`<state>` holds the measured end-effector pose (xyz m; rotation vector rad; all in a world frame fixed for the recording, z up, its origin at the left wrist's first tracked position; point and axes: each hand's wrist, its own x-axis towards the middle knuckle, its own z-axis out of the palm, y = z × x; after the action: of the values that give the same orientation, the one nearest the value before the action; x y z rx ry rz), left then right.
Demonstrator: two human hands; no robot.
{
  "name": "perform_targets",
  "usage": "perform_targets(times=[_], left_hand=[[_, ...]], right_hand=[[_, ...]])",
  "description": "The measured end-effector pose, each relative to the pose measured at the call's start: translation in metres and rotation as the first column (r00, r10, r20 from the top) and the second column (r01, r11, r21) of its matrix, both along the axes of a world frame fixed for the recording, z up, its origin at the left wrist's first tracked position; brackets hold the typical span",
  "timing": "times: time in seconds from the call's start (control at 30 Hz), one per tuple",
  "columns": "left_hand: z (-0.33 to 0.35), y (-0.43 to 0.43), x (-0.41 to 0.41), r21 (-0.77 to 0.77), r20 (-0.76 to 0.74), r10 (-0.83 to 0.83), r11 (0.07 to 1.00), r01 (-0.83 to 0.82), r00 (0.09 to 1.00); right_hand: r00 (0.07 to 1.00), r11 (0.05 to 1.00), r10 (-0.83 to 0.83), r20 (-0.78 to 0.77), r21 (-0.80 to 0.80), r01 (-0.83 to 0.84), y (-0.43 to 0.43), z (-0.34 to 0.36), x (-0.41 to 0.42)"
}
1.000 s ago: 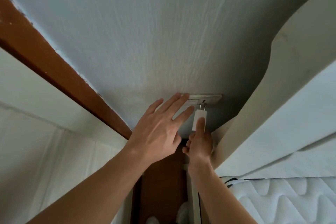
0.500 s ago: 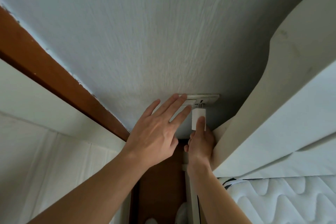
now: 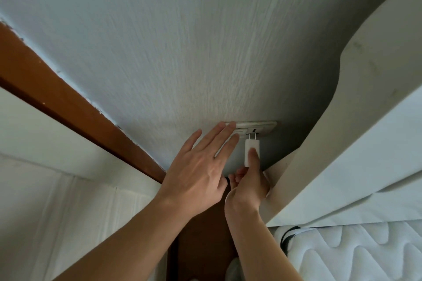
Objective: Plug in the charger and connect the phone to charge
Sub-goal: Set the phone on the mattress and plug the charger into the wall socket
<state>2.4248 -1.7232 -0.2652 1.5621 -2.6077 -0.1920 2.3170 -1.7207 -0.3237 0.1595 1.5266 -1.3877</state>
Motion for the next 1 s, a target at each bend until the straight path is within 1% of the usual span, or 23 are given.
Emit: perform_targets(times=[0.07,0.13,0.27,0.33,0.43,0.57,0.73,0.87,1.0], left_hand=[[0.000,0.000,0.000,0.001,-0.010,0.003,1.000,-0.003,1.000],[0.000,0.000,-0.001,0.002,-0.018,0.004,1.000,-0.004,1.000],[0.000,0.000,-0.001,0.009,-0.023,0.007,1.000,-0.007,1.000],[0.000,0.000,-0.002,0.013,-0.023,0.009,1.000,-0.009,1.000],[0.000,0.001,-0.003,0.015,-0.014,0.010,1.000,-0.010,1.000],[0.000,0.001,-0.003,0.013,-0.029,0.015,1.000,-0.014,0.999],[0.001,0.001,-0.004,0.012,-0.046,0.019,1.000,-0.019,0.999],[-0.001,0.001,-0.004,0.008,-0.045,0.027,1.000,-0.027,0.999],[-0.003,0.000,-0.005,-0.003,-0.048,0.024,1.000,-0.024,0.999]], right_hand=[[0.994,0.999,-0.046,0.098,-0.016,0.048,0.002,0.000,-0.001],[0.992,0.998,-0.044,0.122,-0.039,0.049,0.005,0.000,-0.002],[0.999,0.999,0.039,0.015,-0.001,-0.039,0.004,-0.001,-0.005],[0.999,0.999,0.051,0.006,0.017,-0.051,0.001,-0.002,-0.006],[1.000,1.000,0.003,0.027,0.008,-0.004,-0.001,-0.005,-0.004],[0.996,1.000,-0.012,-0.093,-0.022,0.010,0.001,-0.003,0.006],[0.990,0.997,-0.029,-0.138,-0.080,0.018,0.001,0.004,0.011],[0.975,0.988,-0.124,-0.186,-0.114,0.104,0.000,0.009,0.013],[0.947,0.963,-0.224,-0.232,-0.200,0.179,-0.004,0.011,0.013]])
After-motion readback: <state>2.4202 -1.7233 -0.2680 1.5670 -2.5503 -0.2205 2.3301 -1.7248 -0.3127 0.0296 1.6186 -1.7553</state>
